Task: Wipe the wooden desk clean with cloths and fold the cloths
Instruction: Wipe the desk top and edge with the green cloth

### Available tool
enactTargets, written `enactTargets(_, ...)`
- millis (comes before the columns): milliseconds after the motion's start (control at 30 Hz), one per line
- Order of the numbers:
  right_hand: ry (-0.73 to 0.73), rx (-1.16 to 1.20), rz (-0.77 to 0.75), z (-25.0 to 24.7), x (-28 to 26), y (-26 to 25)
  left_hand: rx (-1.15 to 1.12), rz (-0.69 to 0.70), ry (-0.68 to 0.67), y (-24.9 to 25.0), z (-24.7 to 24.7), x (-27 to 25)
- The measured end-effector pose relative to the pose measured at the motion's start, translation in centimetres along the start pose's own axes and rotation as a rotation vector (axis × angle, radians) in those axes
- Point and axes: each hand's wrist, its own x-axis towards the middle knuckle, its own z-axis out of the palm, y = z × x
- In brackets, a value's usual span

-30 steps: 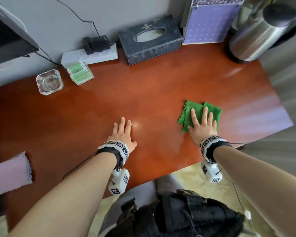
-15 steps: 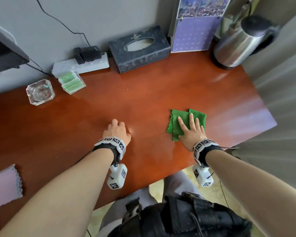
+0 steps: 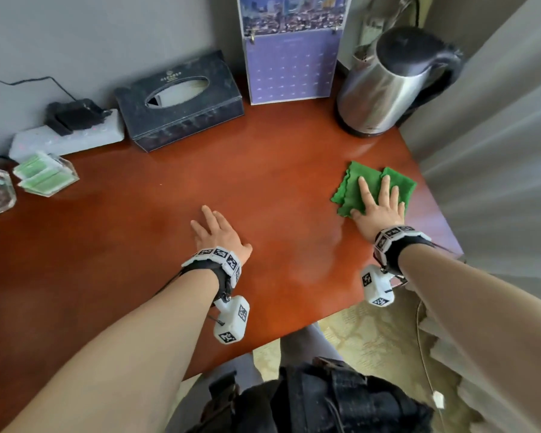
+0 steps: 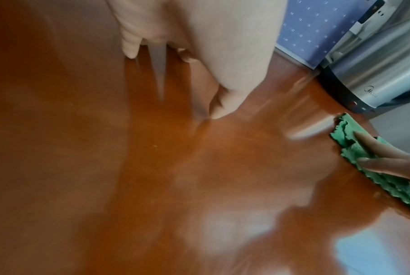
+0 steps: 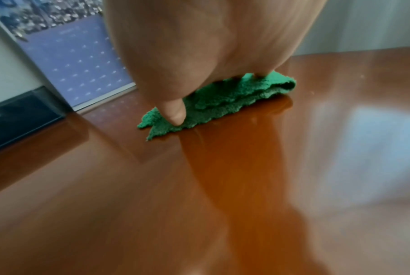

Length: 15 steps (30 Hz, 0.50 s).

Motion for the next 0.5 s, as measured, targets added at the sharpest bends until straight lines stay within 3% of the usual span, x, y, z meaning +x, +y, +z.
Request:
enactTargets(100, 0.003, -0.010, 0.010, -1.7, 2.8, 0.9, -0.026, -0.076, -0.024, 2.0, 0.1, 0.3)
enactTargets(200, 0.029, -0.038, -0.002, -1.6, 3.4, -0.8, 0.021, -0.060, -0.041, 1.7, 0.4, 0.3)
enactTargets(333, 0.048, -0.130, -0.254, -0.2, 2.8, -5.2, 0.050, -0.048, -0.071, 1.2, 0.4, 0.1)
enactTargets(500, -0.079, -0.294, -0.544, 1.4, 1.5, -10.7, 0.003, -0.027, -0.106, 0.9, 0.1, 0.5)
